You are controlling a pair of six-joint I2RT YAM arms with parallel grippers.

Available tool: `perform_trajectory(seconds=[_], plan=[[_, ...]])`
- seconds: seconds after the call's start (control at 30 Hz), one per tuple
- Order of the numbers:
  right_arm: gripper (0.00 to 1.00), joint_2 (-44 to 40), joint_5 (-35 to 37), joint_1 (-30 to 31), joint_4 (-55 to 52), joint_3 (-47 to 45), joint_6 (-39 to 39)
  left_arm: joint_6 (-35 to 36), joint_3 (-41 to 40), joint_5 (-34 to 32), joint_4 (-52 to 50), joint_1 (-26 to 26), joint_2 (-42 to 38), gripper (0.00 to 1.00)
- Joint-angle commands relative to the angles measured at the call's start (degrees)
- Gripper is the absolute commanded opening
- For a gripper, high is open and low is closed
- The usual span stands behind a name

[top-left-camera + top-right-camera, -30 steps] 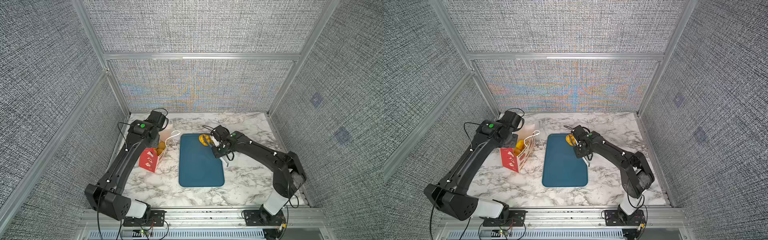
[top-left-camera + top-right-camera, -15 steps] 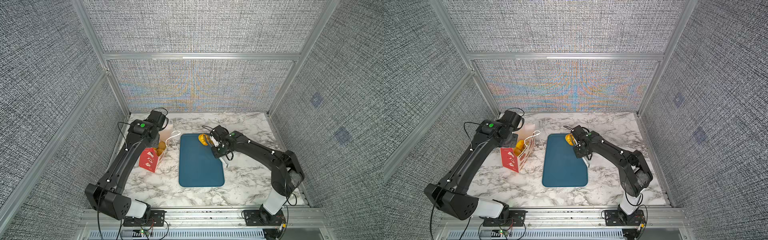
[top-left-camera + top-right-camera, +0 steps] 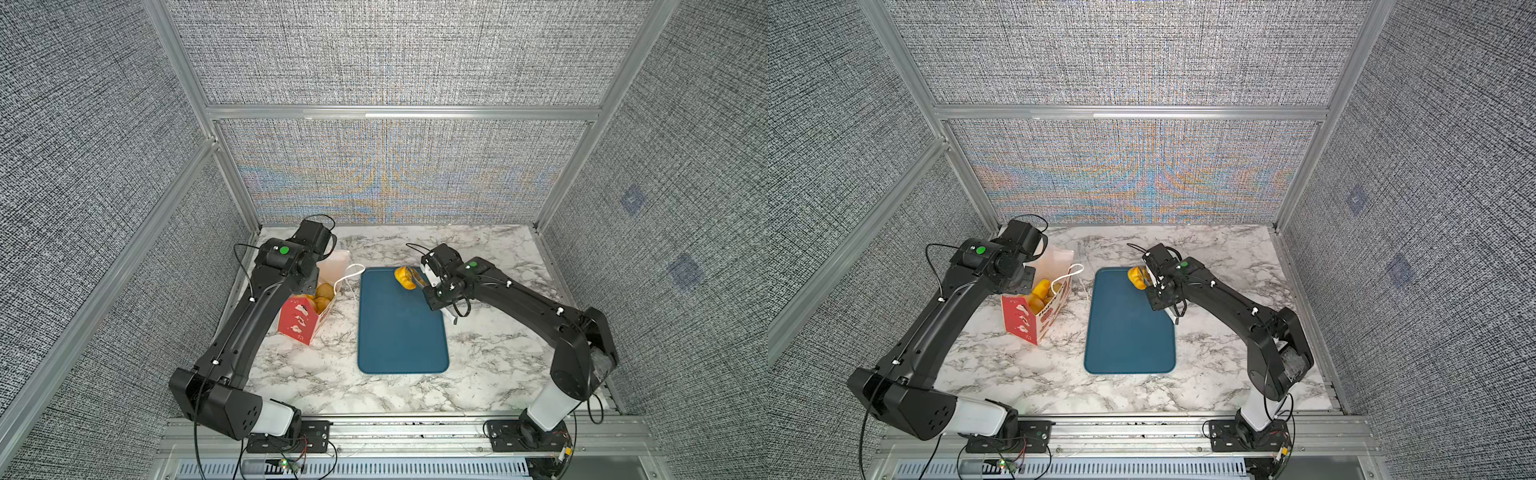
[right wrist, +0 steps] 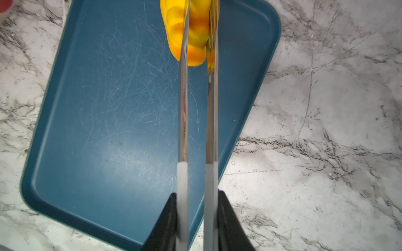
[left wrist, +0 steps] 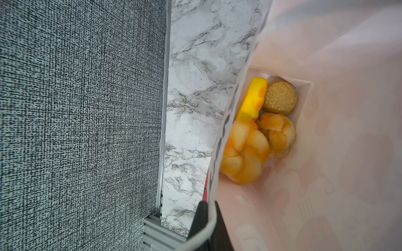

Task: Pack bread into a paper bag
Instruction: Pick up the fake bread from the plate, then place the fake bread in the paper bag.

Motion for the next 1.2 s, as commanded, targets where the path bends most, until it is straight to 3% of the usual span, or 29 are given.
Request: perform_trajectory(seconds=[0.0,0.3,0.63,0.93,1.17], plan=[[0.00,-2.0,0.8,0.1,-2.0,2.2,1.4,-0.5,0.6,0.5,0.1,0.1,-0.2,0.02],[0.00,-7.1,-0.5,0.8,-8.0,9.1,3.6,-1.2,1.8,1.7,-0.1,0.1,-0.1,0.02],[0.00,-11.1,-6.7,3.8,-11.8,19.4,5.9,-1.4,2.7,2.9,-0.5,0.1,0.3,0.02],[0.00,-9.2,-9.3,11.3,-11.8,28.6,7.5,-1.3,3.2,2.9,-0.8,0.1,0.4,0.02],[0.00,-8.1,-10.5,15.7,-10.9,30.7,8.3,-1.3,3.8,2.7,-0.9,0.1,0.8,0.02]])
